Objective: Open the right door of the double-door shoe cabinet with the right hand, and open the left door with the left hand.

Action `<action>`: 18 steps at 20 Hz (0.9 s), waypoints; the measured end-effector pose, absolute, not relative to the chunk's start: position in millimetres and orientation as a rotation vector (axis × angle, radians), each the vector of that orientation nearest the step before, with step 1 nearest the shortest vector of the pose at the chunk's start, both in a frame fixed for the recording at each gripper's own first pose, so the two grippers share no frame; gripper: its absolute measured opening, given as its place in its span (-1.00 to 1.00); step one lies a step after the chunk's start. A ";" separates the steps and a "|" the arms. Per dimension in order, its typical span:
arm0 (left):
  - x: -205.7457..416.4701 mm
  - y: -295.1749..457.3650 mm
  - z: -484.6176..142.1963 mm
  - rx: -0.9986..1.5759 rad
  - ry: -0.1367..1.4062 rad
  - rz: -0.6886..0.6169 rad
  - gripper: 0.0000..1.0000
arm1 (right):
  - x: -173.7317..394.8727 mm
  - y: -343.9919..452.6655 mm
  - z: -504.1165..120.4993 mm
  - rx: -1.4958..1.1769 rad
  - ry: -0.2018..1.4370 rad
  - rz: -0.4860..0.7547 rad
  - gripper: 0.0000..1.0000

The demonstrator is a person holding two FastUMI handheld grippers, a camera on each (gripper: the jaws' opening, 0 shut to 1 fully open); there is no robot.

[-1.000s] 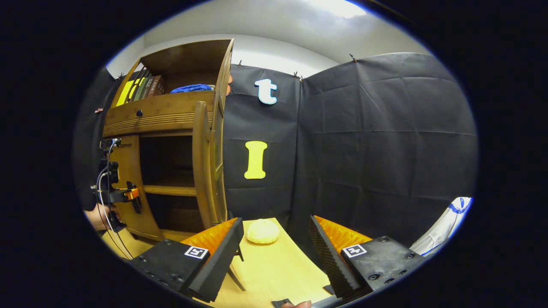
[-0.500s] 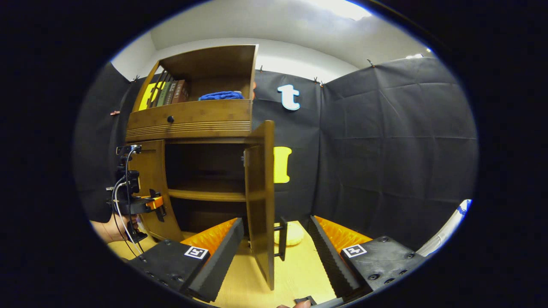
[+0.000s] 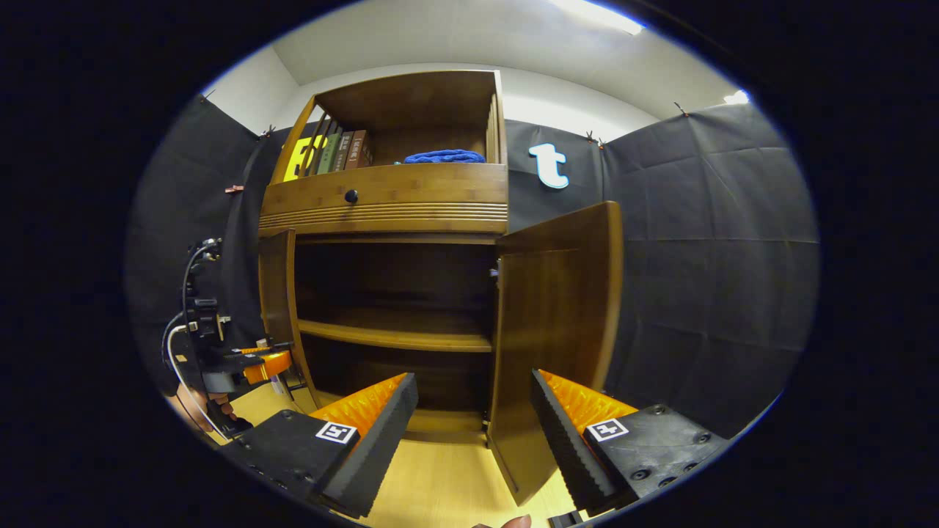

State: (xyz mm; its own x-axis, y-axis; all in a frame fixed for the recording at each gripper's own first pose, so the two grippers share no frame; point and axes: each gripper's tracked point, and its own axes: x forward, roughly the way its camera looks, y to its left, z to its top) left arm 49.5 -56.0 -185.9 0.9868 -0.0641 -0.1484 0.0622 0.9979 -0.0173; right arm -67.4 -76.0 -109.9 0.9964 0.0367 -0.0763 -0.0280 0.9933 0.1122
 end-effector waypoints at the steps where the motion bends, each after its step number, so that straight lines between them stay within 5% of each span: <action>1: 44.1 -50.9 -186.3 -0.013 0.146 -0.064 -0.51 | -61.7 -67.1 -108.8 0.118 0.074 0.047 0.95; 18: -24.4 35.1 -179.3 -0.032 0.108 -0.040 -0.60 | -18.9 36.3 -103.3 0.137 0.081 0.213 0.95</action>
